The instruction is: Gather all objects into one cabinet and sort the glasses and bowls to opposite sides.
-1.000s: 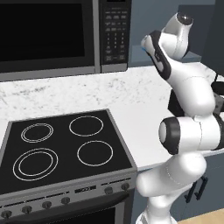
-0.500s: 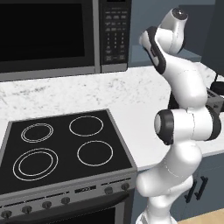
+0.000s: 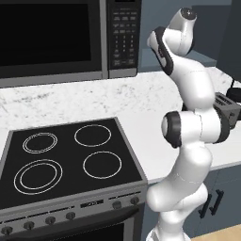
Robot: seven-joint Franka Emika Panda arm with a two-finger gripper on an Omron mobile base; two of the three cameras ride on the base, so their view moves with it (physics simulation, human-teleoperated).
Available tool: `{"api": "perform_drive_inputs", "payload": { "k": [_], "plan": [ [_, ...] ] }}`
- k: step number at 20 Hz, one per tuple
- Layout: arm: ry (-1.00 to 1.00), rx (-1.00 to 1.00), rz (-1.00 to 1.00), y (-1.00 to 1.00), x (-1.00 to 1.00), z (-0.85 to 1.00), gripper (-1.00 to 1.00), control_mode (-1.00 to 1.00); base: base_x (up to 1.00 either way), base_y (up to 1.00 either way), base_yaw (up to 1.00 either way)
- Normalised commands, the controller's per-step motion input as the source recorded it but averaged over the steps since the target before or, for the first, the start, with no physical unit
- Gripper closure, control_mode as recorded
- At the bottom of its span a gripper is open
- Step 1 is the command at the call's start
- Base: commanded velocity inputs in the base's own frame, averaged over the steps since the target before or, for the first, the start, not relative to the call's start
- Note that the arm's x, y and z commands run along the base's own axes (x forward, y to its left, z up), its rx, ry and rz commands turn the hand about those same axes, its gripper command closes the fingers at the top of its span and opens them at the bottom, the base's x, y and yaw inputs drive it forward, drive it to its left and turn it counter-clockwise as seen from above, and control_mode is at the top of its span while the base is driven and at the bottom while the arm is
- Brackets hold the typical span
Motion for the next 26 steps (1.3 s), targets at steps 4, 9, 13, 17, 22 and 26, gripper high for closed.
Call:
{"api": "perform_drive_inputs", "payload": {
  "k": [4,9,13,17,22,26],
  "plan": [
    [0.03,0.00,-0.01,-0.11,0.11,-0.01,-1.00,-1.00,0.00,0.00,0.00],
    [0.00,-0.01,-0.01,-0.10,0.13,-0.11,-1.00,-1.00,0.00,0.00,0.00],
    [0.00,-0.01,-0.01,-0.01,0.27,-0.14,-1.00,-1.00,0.00,0.00,0.00],
    [0.00,-0.01,-0.01,0.00,0.19,-0.07,-1.00,-1.00,0.00,0.00,0.00],
    [0.02,0.00,-0.01,0.00,0.11,0.00,-1.00,-1.00,0.00,0.00,0.00],
    [0.03,0.00,-0.05,0.00,0.13,0.00,-1.00,-1.00,0.00,0.00,0.00]
  ]
}}
